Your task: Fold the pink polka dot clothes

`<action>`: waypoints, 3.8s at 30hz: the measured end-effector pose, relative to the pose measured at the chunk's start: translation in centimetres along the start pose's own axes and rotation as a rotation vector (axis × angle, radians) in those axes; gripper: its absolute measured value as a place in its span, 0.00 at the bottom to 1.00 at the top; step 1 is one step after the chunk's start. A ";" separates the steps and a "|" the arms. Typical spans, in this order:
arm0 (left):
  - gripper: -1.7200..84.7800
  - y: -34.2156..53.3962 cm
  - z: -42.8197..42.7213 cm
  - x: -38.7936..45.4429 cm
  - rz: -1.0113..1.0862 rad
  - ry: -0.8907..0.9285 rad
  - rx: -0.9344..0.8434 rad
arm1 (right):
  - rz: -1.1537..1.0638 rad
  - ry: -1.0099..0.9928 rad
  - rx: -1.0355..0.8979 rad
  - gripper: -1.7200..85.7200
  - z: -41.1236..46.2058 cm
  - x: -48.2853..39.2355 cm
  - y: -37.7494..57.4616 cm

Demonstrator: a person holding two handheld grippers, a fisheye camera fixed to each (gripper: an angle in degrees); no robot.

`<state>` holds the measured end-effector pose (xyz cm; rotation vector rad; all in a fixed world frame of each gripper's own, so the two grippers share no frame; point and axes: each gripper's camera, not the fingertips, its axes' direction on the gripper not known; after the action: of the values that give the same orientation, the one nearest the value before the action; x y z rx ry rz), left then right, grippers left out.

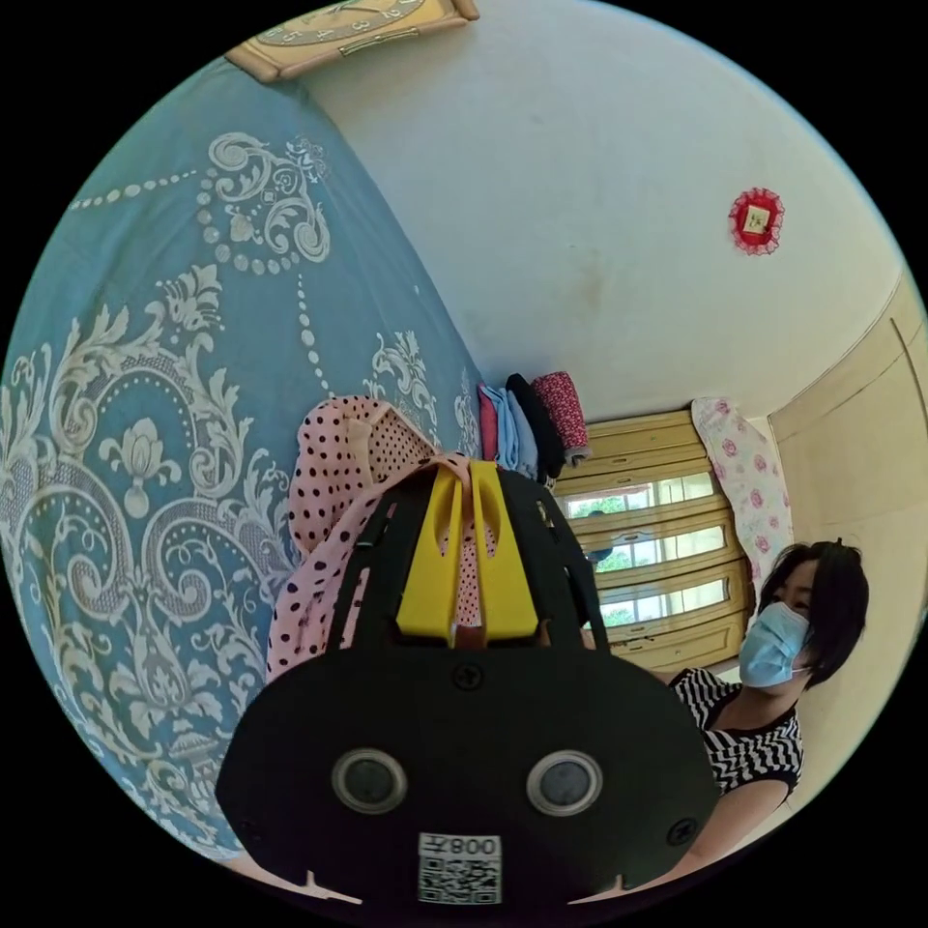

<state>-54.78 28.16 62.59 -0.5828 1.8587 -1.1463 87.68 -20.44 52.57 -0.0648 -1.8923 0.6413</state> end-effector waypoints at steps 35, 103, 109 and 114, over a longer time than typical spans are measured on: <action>0.14 -13.8 26.8 7.3 0.334 -0.404 -0.134 | -0.272 0.496 -0.214 0.10 21.6 -1.8 -7.2; 0.15 12.2 62.4 -6.0 0.894 -0.421 -0.577 | 0.145 0.305 -0.137 0.11 4.5 3.7 3.5; 0.16 16.1 66.3 -6.3 1.126 -0.523 -0.640 | 0.151 0.216 -0.122 0.07 2.1 4.5 2.1; 0.15 18.3 69.3 -8.1 1.234 -0.639 -0.692 | 0.145 0.139 -0.095 0.05 0.1 4.5 1.3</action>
<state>9.11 9.26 34.97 -0.0394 1.5157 0.4672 85.45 -17.87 55.80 -0.3033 -1.7935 0.6279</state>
